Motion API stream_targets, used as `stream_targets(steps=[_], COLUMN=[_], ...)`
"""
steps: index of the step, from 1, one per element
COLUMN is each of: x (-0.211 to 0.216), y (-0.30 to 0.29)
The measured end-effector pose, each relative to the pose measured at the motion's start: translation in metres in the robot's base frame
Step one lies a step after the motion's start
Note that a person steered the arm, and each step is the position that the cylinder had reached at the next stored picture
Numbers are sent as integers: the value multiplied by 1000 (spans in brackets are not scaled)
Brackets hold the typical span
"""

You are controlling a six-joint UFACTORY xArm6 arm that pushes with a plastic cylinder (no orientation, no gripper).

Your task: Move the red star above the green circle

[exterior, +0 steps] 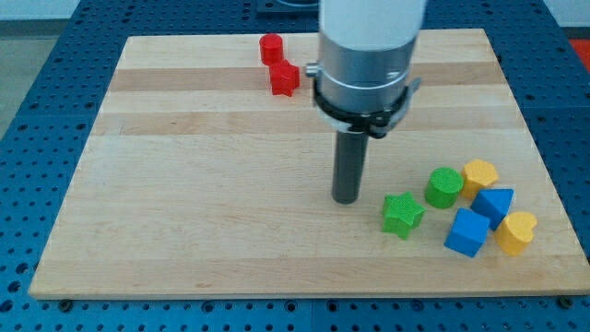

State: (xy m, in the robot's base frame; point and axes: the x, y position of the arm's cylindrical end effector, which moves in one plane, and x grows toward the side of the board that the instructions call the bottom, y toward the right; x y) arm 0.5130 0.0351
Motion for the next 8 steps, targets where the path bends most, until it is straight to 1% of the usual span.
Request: stream_targets(steps=[1,2,6,8], x=[29,35,35,35], y=[0,1,54,66])
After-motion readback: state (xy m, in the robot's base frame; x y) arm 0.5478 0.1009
